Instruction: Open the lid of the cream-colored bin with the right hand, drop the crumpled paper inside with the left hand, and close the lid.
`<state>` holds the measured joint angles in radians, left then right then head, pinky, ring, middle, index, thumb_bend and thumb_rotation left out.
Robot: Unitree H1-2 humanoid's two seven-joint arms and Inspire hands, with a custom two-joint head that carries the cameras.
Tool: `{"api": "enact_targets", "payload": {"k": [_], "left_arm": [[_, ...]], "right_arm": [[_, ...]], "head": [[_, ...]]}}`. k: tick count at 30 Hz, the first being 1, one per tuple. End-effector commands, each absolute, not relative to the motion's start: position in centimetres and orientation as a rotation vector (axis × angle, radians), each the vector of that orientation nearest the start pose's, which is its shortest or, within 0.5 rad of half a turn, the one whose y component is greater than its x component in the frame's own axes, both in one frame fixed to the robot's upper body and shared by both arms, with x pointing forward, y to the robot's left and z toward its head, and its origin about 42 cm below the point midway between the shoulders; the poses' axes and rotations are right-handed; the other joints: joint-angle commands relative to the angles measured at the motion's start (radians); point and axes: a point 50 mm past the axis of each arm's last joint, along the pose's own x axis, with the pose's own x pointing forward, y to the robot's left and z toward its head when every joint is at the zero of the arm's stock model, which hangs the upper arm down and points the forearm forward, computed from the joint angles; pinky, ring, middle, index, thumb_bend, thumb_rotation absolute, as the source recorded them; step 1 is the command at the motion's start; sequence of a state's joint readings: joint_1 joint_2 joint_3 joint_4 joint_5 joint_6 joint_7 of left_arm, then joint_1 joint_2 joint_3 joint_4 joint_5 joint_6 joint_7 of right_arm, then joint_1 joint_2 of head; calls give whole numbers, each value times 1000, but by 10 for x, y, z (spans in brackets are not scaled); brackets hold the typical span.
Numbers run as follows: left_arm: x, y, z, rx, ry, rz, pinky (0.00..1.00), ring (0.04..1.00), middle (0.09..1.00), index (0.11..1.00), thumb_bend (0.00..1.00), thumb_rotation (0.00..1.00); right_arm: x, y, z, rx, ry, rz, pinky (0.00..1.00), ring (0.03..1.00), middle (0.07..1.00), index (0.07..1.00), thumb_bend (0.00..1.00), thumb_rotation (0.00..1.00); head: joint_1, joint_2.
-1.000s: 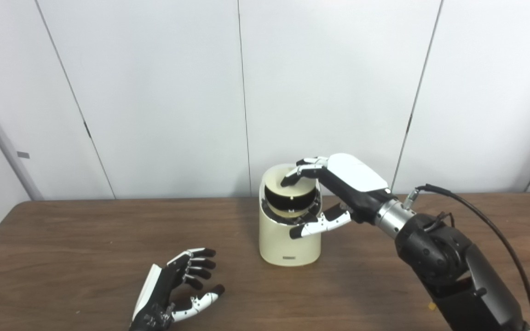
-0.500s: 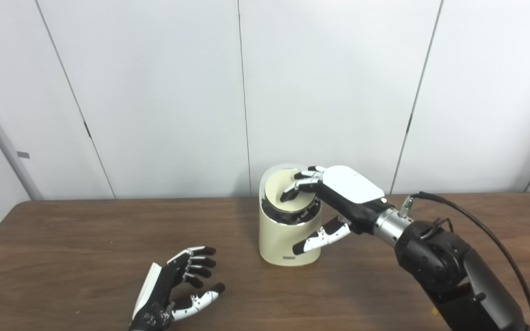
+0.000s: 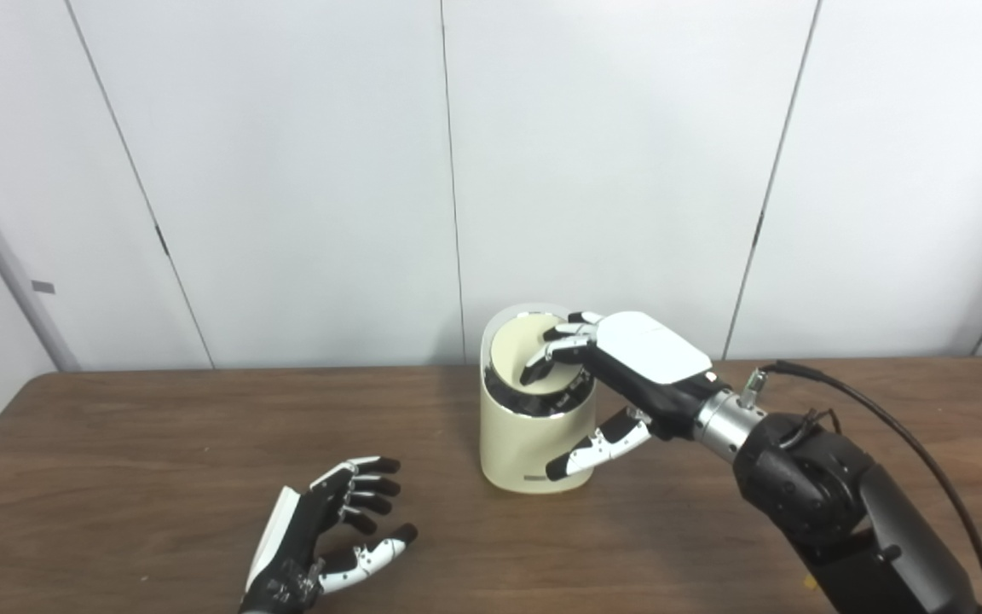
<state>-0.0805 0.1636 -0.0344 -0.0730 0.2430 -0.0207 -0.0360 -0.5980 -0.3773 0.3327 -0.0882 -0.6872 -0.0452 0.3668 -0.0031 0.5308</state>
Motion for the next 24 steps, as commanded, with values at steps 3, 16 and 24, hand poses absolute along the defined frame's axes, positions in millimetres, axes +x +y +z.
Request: {"api": "enact_targets", "payload": {"k": [3, 16, 24], "left_arm": [[313, 241, 160, 415, -244, -69, 539, 629, 675, 736, 584, 68], [311, 241, 160, 412, -245, -68, 545, 633, 673, 735, 590, 91], [310, 241, 161, 419, -243, -68, 533, 625, 672, 734, 583, 96]], "right_arm": [[407, -180, 293, -1287, -619, 506, 924, 866, 686, 673, 678, 412], [408, -183, 275, -1530, -703, 533, 992, 880, 680, 668, 693, 455], [407, -182, 272, -1549, -700, 543, 1000, 884, 689, 674, 688, 491]], "head": [[3, 5], [6, 16], [6, 20]]}}
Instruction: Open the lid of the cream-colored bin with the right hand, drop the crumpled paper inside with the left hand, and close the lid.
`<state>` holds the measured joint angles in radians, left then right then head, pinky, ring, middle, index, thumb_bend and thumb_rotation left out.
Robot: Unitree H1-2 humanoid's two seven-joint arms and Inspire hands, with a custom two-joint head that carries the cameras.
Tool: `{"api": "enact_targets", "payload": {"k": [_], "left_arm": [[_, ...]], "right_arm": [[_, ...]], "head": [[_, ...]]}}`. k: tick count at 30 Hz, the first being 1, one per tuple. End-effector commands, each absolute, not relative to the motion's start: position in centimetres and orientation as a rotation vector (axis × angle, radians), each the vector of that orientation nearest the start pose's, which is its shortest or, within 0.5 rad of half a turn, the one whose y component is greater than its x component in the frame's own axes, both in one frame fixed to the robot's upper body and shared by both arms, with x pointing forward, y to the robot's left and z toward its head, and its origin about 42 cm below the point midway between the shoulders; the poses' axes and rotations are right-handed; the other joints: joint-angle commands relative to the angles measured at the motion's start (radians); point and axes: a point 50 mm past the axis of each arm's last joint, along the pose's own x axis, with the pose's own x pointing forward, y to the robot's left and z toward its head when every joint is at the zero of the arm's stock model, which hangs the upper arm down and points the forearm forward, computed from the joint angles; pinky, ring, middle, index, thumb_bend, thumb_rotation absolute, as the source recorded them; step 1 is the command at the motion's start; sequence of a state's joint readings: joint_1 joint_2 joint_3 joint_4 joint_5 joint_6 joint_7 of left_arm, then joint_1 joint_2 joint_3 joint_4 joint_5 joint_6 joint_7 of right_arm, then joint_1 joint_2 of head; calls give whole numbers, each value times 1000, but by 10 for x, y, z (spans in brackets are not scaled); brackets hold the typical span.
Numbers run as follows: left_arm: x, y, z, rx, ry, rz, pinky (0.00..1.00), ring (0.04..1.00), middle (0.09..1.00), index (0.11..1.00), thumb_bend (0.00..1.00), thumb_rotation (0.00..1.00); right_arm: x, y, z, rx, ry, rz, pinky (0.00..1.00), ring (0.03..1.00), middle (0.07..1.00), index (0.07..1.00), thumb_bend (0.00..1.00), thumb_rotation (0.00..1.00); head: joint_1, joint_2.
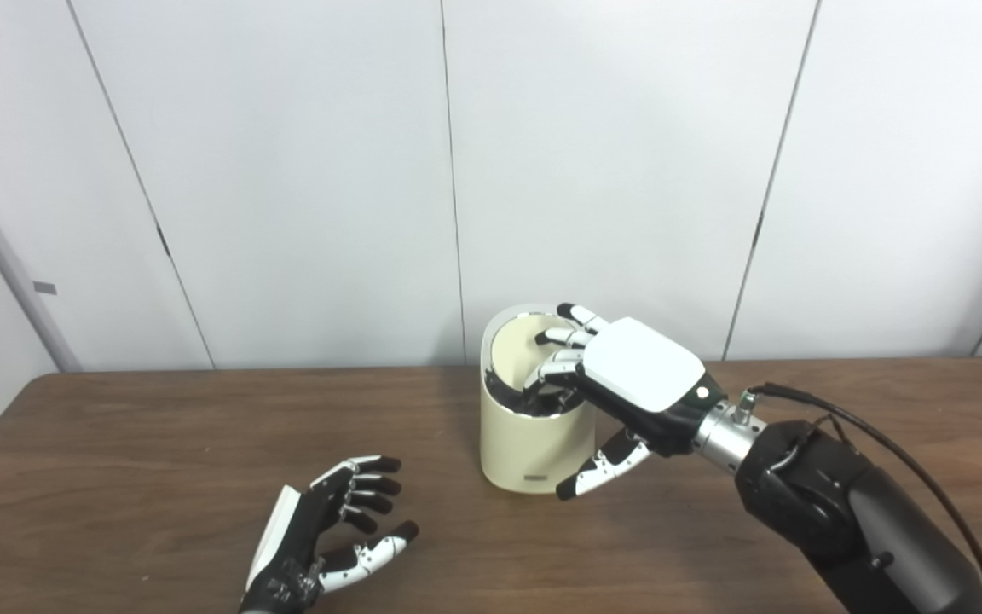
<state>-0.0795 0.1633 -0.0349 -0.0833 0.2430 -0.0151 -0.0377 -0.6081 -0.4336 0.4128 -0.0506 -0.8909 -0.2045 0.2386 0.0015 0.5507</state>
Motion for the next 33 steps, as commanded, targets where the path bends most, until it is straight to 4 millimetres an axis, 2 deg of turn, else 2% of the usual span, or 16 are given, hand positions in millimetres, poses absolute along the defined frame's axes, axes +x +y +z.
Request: {"api": "enact_targets", "payload": {"k": [1, 6, 7, 11, 15, 18, 26, 28, 30, 33], "left_arm": [[310, 241, 161, 418, -243, -68, 534, 624, 672, 734, 583, 90], [311, 242, 159, 412, -239, -66, 536, 627, 672, 733, 588, 97], [311, 241, 159, 414, -239, -67, 530, 622, 671, 732, 589, 94], [311, 241, 160, 418, -239, -68, 525, 619, 670, 732, 585, 92], [311, 241, 160, 416, -243, -71, 529, 620, 671, 732, 583, 72], [311, 242, 161, 415, -242, -72, 536, 624, 673, 733, 583, 67], [312, 242, 161, 417, -245, -73, 532, 621, 671, 730, 585, 76], [312, 242, 161, 417, -246, -74, 532, 621, 671, 732, 587, 81], [312, 242, 161, 418, -247, -76, 533, 622, 672, 733, 586, 97], [312, 242, 161, 421, -248, -76, 535, 624, 674, 734, 582, 100]], "right_arm": [[407, -182, 272, -1539, -697, 542, 1000, 880, 686, 672, 691, 486], [407, -182, 276, -1446, -676, 526, 988, 877, 679, 666, 694, 450], [407, -182, 278, -1419, -661, 517, 950, 873, 683, 673, 668, 455], [406, -184, 290, -1301, -615, 487, 932, 864, 682, 675, 675, 426], [404, -188, 302, -1208, -554, 451, 952, 874, 700, 697, 627, 452], [404, -193, 309, -1135, -533, 413, 920, 868, 705, 701, 619, 459], [402, -203, 309, -1034, -524, 353, 950, 889, 756, 759, 651, 492], [400, -204, 309, -1025, -542, 330, 908, 883, 765, 780, 656, 481], [399, -205, 308, -1016, -559, 306, 791, 857, 773, 789, 663, 443], [396, -208, 307, -984, -577, 265, 709, 845, 803, 806, 662, 427]], "head": [[2, 0], [2, -2], [2, -2], [1, -2], [1, -1], [0, -1], [0, -1], [0, -1], [2, -1], [1, -1]]}}
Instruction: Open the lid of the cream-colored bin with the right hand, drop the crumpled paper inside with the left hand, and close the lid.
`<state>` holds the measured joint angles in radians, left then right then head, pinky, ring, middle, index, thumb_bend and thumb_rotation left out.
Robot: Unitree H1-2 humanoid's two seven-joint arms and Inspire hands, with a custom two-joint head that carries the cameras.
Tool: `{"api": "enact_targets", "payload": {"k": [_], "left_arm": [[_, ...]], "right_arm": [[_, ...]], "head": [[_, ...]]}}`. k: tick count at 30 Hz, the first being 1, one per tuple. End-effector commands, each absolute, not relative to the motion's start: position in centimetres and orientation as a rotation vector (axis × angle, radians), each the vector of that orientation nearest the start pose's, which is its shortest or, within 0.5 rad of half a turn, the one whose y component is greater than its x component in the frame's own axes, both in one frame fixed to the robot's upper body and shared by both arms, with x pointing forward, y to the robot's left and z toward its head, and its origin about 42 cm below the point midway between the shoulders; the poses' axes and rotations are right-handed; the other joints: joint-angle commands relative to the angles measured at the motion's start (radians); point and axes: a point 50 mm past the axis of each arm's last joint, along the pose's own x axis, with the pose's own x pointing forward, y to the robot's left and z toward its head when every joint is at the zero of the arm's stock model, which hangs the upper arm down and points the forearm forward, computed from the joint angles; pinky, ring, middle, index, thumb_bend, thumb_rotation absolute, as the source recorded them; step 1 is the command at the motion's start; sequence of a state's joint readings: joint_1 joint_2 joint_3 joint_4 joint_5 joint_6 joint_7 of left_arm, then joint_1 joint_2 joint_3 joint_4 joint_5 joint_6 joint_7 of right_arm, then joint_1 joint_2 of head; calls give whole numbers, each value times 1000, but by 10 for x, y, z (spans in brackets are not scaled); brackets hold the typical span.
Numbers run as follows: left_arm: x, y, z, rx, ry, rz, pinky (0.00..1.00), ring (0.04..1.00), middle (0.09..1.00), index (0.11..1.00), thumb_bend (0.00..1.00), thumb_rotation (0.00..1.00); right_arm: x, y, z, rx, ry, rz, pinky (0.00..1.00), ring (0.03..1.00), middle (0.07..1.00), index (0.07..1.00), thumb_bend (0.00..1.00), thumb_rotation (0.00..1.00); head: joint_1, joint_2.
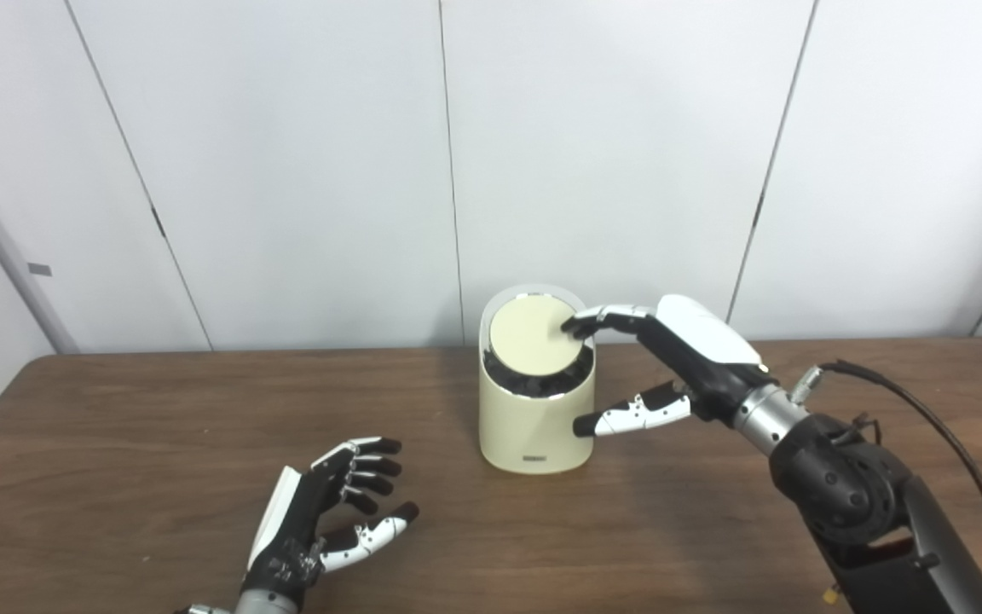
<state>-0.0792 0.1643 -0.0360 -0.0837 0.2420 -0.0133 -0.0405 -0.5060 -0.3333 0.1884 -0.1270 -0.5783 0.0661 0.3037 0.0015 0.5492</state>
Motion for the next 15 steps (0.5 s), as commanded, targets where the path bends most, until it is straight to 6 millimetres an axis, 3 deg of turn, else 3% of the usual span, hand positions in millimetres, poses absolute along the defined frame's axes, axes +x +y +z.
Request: {"api": "enact_targets", "payload": {"k": [1, 7, 15], "left_arm": [[312, 242, 162, 421, -248, -75, 536, 625, 674, 734, 582, 99], [313, 242, 162, 420, -254, -72, 540, 632, 676, 735, 579, 84], [315, 247, 164, 416, -269, -71, 537, 624, 678, 730, 576, 102]], "right_arm": [[394, -209, 306, -965, -571, 250, 701, 844, 808, 809, 662, 424], [386, -225, 287, -848, -567, 209, 701, 866, 923, 890, 647, 388], [367, -248, 247, -723, -443, 140, 736, 875, 955, 933, 772, 403]], "head": [[1, 1], [3, -1], [-2, -5]]}}
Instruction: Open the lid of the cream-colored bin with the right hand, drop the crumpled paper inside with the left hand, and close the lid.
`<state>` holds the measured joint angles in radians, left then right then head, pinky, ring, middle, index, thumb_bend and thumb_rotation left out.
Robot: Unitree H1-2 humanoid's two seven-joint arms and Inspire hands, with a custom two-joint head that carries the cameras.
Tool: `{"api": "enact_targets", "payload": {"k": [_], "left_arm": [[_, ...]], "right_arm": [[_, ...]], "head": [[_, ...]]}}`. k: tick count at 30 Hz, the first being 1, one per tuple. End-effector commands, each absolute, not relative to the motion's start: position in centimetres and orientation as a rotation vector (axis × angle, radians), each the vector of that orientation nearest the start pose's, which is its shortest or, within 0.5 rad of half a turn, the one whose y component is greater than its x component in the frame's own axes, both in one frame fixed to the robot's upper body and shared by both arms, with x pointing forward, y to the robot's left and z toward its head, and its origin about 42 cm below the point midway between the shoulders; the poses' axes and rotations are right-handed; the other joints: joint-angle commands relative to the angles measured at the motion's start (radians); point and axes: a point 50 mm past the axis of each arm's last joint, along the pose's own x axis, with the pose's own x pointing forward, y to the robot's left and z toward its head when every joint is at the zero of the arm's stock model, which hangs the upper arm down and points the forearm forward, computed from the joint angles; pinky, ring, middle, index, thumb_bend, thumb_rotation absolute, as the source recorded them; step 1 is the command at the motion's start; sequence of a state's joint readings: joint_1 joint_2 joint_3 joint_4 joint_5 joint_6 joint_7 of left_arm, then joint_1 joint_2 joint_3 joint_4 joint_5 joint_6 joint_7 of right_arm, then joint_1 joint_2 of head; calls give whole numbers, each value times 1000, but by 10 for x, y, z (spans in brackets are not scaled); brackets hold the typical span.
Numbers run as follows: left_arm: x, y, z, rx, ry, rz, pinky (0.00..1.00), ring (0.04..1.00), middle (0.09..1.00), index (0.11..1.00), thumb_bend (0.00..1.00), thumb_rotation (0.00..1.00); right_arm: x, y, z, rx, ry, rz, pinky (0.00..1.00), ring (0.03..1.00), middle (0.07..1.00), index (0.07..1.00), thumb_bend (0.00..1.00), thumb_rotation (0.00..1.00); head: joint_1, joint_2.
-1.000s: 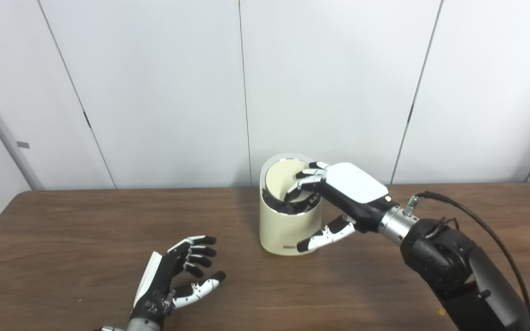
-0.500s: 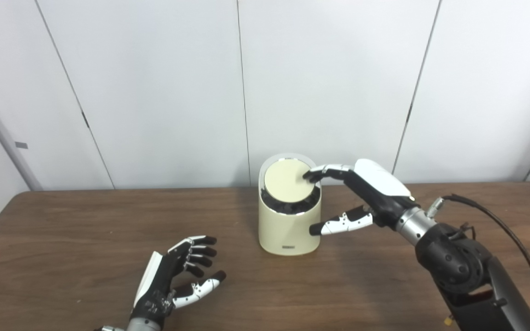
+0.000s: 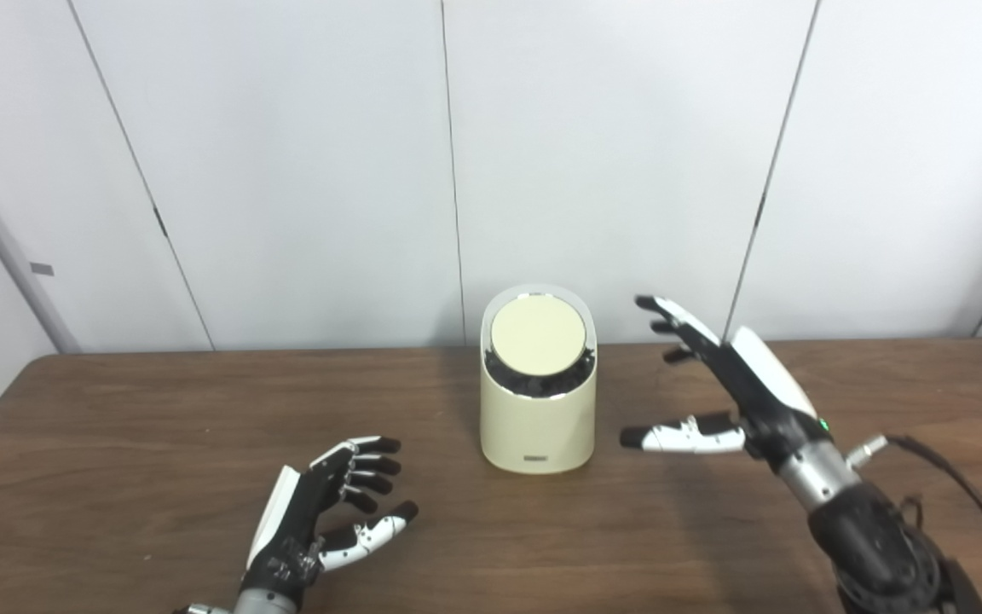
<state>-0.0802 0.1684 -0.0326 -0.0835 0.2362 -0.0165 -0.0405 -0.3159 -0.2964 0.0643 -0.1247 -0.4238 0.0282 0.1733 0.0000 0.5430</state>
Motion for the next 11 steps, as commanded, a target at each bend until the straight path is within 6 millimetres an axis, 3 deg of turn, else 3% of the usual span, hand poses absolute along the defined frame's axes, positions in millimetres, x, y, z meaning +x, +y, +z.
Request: {"api": "enact_targets", "payload": {"k": [1, 6, 11], "left_arm": [[315, 247, 164, 414, -271, -71, 536, 624, 678, 731, 577, 106], [317, 250, 167, 408, -296, -71, 527, 615, 688, 728, 580, 86], [316, 251, 168, 381, -335, -67, 537, 641, 727, 732, 608, 146]], "right_arm": [[365, -249, 243, -718, -433, 136, 737, 872, 951, 931, 776, 393], [353, -253, 225, -673, -381, 113, 736, 873, 934, 923, 820, 384], [347, -251, 213, -609, -367, 129, 766, 885, 938, 926, 809, 322]], "head": [[-3, 2], [-8, -4], [-20, -20]]}}
